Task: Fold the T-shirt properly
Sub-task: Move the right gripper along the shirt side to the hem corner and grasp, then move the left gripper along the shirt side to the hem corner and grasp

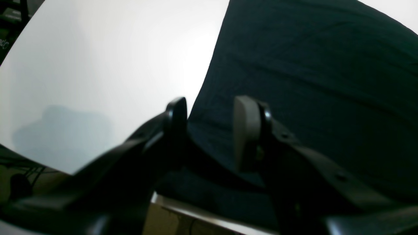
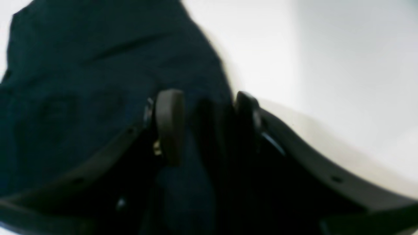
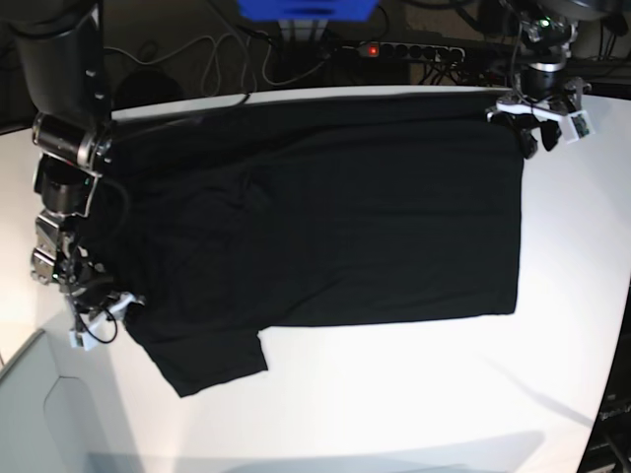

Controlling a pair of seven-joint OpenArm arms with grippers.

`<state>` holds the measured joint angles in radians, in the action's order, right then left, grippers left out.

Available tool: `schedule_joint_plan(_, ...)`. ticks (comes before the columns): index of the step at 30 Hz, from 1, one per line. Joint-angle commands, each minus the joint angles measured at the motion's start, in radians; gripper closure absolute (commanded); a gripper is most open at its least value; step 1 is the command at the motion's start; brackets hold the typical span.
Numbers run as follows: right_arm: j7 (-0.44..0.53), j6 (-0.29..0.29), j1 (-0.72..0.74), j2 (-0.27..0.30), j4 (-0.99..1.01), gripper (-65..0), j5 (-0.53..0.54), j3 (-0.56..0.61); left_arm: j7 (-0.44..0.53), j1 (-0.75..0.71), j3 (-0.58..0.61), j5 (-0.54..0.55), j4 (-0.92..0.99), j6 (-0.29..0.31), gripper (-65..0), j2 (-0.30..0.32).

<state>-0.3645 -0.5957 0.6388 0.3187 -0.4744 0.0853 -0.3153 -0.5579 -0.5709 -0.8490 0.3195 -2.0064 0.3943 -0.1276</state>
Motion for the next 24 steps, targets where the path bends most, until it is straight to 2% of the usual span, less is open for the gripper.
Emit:
schedule_joint_plan(1,-0.026,-0.042,0.019,0.004,-0.01,-26.4,-0.002,0.002,0.023,-0.007,-0.002,0.013,-0.015,0.001,-23.6,0.009)
schedule_joint_plan(4,-0.046,-0.079,0.013,-0.002,-0.011,-26.0,0.0,0.002,0.023,-0.007,-0.002,0.013,-0.015,0.001,-23.6,0.009)
schedule_joint_plan(7,-0.043,-0.077,0.011,-0.003,-0.011,-24.0,-0.003,0.0,0.023,-0.007,0.0,0.013,-0.015,0.001,-23.6,0.009)
schedule_joint_plan(14,-0.041,-0.074,0.009,-0.003,-0.011,-3.7,-0.006,0.002,0.023,0.038,0.003,0.007,-0.015,0.001,-23.6,0.009)
schedule_joint_plan(16,-0.041,-0.074,0.009,-0.003,-0.011,-1.0,-0.006,0.002,0.023,0.062,0.001,0.007,-0.015,0.001,-23.6,0.009)
schedule_joint_plan(19,-0.041,-0.074,0.009,-0.003,-0.011,-0.7,-0.006,0.002,0.02,0.127,0.0,0.007,-0.015,0.001,-23.6,0.016)
schedule_joint_plan(21,-0.041,-0.074,0.009,-0.003,-0.011,-0.6,-0.006,0.002,-0.029,0.187,0.004,0.007,-0.015,0.001,-23.6,0.049)
schedule_joint_plan(24,-0.041,-0.074,0.009,-0.003,-0.011,-0.3,-0.006,0.002,-0.202,0.34,-0.002,0.005,-0.004,0.001,-23.8,0.101)
